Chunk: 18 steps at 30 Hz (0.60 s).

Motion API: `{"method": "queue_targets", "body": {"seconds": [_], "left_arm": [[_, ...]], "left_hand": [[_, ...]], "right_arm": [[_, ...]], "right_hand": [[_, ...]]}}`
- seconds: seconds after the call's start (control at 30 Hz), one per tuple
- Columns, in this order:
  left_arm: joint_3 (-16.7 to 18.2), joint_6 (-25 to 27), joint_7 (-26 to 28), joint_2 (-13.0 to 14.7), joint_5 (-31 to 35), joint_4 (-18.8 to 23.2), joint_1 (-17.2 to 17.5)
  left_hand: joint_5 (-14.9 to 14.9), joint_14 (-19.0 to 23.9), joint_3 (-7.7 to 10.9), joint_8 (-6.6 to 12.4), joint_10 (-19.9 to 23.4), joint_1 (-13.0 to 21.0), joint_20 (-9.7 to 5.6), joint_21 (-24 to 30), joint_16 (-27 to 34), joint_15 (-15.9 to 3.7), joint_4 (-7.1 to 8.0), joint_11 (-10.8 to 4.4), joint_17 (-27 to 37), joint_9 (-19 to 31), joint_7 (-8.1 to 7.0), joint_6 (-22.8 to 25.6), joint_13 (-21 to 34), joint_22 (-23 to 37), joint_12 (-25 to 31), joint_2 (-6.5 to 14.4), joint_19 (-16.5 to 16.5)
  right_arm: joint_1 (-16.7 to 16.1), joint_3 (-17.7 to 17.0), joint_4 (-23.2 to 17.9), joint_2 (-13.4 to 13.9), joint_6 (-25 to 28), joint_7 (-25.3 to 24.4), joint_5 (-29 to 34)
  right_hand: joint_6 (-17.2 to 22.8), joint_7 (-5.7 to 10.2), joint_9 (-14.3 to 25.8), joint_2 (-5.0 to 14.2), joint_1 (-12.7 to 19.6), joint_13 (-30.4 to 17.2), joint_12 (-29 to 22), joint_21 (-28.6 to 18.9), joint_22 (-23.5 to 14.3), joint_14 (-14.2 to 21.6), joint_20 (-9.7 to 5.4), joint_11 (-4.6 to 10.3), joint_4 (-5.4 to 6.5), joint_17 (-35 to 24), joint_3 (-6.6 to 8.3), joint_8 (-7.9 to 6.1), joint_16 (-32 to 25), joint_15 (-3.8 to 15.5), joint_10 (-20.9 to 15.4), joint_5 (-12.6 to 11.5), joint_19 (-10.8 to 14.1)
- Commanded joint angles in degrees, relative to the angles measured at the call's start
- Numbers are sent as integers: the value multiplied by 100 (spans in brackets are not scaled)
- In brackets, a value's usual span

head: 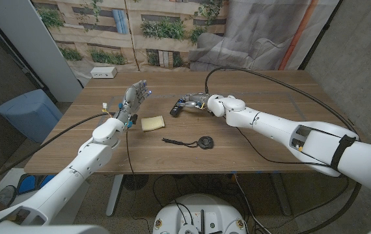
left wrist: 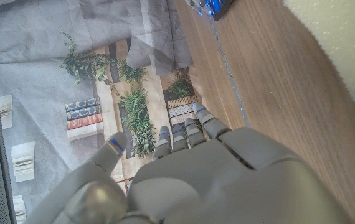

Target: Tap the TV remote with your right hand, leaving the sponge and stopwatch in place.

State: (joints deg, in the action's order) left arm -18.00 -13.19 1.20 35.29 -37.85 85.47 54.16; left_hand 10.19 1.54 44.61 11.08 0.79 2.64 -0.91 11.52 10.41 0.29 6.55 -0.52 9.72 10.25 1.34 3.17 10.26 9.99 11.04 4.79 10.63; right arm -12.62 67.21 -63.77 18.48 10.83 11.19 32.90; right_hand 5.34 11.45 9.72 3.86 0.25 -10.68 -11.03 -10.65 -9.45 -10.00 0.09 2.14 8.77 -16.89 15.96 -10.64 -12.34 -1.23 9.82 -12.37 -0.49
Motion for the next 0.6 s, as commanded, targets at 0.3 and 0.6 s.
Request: {"method": "queue_targets", "body": {"seconds": [0.3,0.6], "left_arm": [[-59,0,-144,10,-17,-39,-49],[-77,-44,-181,-7,-8,-61,-57]], "left_hand": [[-1,63,27,2,33,45,3,23,8,3,25,16,32,30,-1,61,9,23,-5,592,75],[-1,64,30,3,35,43,1,22,8,6,32,27,33,30,-2,70,9,23,-5,591,74]], "right_arm": [[-10,15,-7,35,2,1,35],[-24,-45,-108,98,-22,13,6]], "right_hand": [[191,-27,33,204,-4,7,-12,-9,-27,-422,-29,-20,6,-25,-34,-60,-7,2,162,-19,-67],[242,-40,34,210,6,7,-20,-19,-26,-399,-33,-15,3,-19,-35,-62,-16,3,133,-22,-47]]}}
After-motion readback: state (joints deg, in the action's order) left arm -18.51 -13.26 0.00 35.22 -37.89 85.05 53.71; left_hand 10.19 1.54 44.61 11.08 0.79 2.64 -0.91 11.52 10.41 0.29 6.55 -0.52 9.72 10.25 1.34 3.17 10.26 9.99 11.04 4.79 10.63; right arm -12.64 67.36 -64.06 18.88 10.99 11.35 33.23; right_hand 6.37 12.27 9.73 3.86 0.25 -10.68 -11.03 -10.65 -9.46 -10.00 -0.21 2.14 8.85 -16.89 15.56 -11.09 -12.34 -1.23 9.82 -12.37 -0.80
